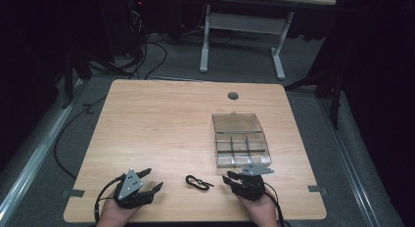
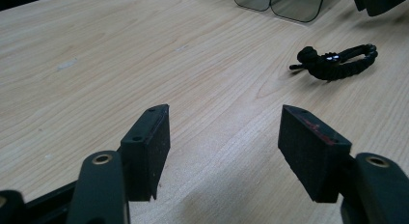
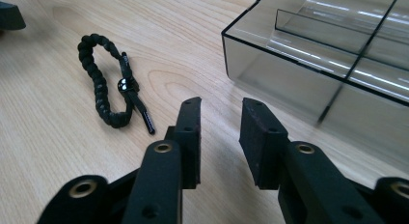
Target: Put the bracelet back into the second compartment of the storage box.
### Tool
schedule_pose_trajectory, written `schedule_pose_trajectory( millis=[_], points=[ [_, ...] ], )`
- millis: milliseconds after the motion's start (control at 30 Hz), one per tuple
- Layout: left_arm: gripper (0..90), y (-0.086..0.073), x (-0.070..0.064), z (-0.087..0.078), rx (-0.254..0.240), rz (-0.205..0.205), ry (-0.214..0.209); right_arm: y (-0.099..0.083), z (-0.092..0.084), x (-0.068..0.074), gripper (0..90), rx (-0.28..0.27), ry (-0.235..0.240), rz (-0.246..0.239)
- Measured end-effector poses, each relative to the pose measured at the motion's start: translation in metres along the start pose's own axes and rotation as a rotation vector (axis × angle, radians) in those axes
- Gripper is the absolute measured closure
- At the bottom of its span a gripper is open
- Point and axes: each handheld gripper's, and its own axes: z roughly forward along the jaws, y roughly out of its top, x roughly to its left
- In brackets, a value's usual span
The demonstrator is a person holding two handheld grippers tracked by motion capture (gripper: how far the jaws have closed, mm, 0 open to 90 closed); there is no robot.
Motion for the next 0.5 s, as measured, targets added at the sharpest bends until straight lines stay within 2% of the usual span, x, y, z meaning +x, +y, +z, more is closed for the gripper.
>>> schedule_pose_trajectory(
  millis=[200, 333, 400, 500],
  points=[
    [36.3, 0.0, -0.001, 0.0, -0.002, 0.007, -0.004, 0.003, 0.009, 0.001, 73.1, 0.03, 0.017, 0.027],
    [36.6, 0.0, -0.001, 0.0, 0.0, 0.011, -0.006, 0.004, 0.014, 0.008, 75.5, 0.058, 0.0, -0.006],
    [36.6, 0.0, -0.001, 0.0, 0.005, 0.009, -0.007, 0.004, 0.014, 0.009, 76.0, 0.058, -0.002, -0.011],
    [36.5, 0.0, -0.001, 0.0, 0.001, 0.006, 0.001, 0.008, 0.014, 0.013, 82.2, 0.049, -0.011, -0.035]
  ],
)
